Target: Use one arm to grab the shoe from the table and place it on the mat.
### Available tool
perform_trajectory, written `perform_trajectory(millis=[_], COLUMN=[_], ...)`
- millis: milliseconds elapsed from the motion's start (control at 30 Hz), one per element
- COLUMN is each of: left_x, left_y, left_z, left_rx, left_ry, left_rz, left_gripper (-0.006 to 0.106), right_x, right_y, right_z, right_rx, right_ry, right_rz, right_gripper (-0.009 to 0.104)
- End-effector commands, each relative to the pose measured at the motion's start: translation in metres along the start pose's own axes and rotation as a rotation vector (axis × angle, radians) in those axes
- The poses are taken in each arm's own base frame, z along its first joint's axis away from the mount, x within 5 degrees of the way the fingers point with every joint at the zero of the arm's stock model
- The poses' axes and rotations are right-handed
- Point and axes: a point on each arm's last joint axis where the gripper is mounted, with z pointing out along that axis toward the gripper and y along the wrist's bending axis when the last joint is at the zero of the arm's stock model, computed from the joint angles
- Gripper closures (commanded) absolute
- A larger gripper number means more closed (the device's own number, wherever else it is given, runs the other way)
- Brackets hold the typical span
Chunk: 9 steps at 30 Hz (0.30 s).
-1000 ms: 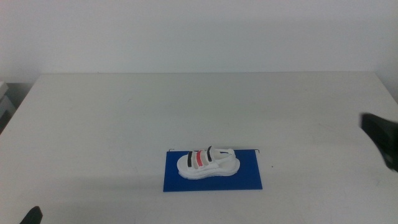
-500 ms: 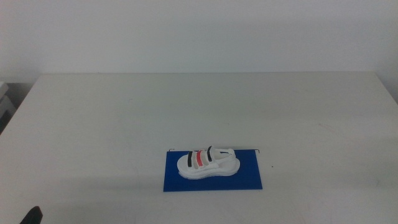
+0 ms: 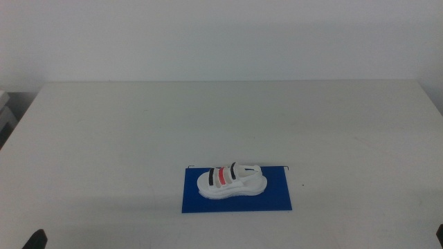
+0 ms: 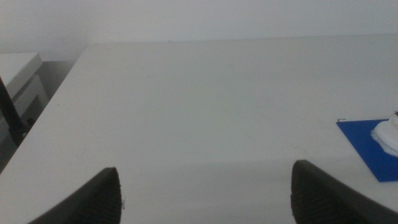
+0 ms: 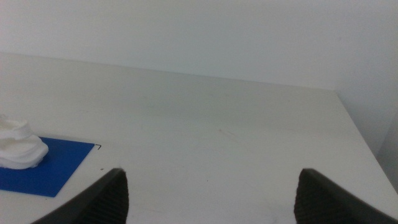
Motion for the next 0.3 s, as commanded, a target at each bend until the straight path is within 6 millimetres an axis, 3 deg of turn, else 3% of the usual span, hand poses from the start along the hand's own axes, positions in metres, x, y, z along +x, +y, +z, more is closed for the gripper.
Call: perform_trajectory(millis=[0, 267], left_x=[-0.0056, -0.0056], left_y=[0.0002, 0.0002], left_z=[-0.0006, -0.0006], left_rx=[0.001, 0.001], left_ry=[-0.087, -0.087], left_rz=[-0.011, -0.011], left_gripper=[0.007, 0.007], right_x=[-0.0046, -0.0033], right_y=[-0.0004, -0.0004], right_z=[-0.002, -0.002], right_rx=[0.009, 0.008], right_ry=[-0.091, -0.072], right_rz=[-0.005, -0.004], right_gripper=[0.013, 0.013])
